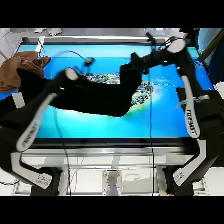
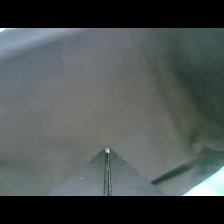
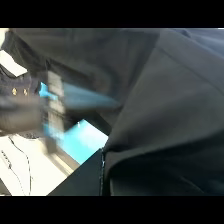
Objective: Fold the clothes and pants, and hang the long-sleeved shirts on hangers.
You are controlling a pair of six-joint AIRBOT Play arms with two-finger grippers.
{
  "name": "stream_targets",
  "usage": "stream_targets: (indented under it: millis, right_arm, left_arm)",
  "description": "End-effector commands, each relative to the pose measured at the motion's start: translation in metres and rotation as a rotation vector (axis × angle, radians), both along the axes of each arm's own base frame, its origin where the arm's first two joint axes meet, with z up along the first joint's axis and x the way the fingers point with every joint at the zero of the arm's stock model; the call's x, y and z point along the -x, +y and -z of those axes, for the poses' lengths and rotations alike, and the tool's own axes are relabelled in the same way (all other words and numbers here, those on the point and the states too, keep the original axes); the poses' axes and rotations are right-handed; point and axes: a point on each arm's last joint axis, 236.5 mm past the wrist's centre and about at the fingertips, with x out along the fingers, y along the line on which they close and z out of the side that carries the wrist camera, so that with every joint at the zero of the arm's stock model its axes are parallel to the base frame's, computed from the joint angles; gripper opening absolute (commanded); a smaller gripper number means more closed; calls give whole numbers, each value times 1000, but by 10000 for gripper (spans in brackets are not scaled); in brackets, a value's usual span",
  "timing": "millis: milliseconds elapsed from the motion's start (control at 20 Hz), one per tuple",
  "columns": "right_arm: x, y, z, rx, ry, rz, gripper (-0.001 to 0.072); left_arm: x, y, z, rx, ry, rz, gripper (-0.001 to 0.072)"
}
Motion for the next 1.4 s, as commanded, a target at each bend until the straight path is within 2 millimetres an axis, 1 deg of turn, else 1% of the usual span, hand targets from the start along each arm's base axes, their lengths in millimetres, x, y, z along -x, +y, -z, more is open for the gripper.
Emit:
stream_targets:
  millis: [0,50,100,150,200,300,400,450,500,550,600,650,700,750,850,900,950,1050,1100,1150,1200,1250,1350]
  right_arm:
    - [-3,73,18,-29,-26,19,8]
    - [-4,93,30,-40,-24,27,7]
    - [-3,116,44,-56,-17,32,7]
    - [-2,135,57,-81,6,50,8]
    - [-1,156,71,-118,31,62,7]
    - [-2,190,91,-207,80,111,8]
    - [-7,211,107,-264,98,172,9]
    - [-10,216,108,-285,93,193,17]
    - [-12,220,103,-307,62,189,205]
    - [-9,225,92,-327,26,145,447]
    - [-5,226,79,-342,-5,87,479]
    - [-2,219,69,-336,-26,35,478]
    - [-4,205,64,-318,-32,9,479]
    - [-7,183,63,-280,-29,-20,479]
    - [-9,127,65,-193,6,-79,475]
    - [-8,92,71,-129,35,-104,451]
    - [-7,58,82,-48,74,-106,442]
    - [-8,-14,118,161,157,-63,443]
    - [-8,-37,134,225,191,-39,445]
    - [-5,-47,149,249,224,-27,445]
    - [-3,-51,162,256,246,-14,446]
    - [-1,-48,176,257,261,-5,463]
    - [3,-38,199,261,282,0,465]
  left_arm:
    - [-6,103,-52,-17,-45,-159,21]
    - [-5,124,-63,-18,-57,-198,21]
    - [-3,140,-70,-19,-62,-226,20]
    - [0,154,-75,-20,-63,-249,21]
    - [3,164,-77,-21,-58,-264,21]
    - [8,174,-76,-34,-46,-256,21]
    - [10,174,-73,-34,-34,-252,21]
    - [11,173,-73,-35,-33,-248,21]
    - [11,171,-74,-33,-36,-237,21]
    - [11,171,-74,-31,-35,-236,20]
    - [12,171,-74,-31,-35,-236,21]
    - [12,171,-73,-31,-32,-234,21]
    - [14,171,-72,-34,-26,-231,21]
    - [15,170,-72,-34,-18,-227,21]
    - [18,169,-71,-34,-8,-221,21]
    - [18,169,-71,-34,-9,-222,21]
    - [18,169,-71,-33,-9,-222,21]
    - [18,169,-71,-33,-9,-222,21]
    - [18,169,-71,-33,-9,-222,21]
    - [18,169,-71,-33,-9,-222,21]
    - [18,169,-71,-33,-9,-223,21]
    - [18,169,-71,-33,-9,-223,21]
    - [18,169,-71,-33,-8,-222,21]
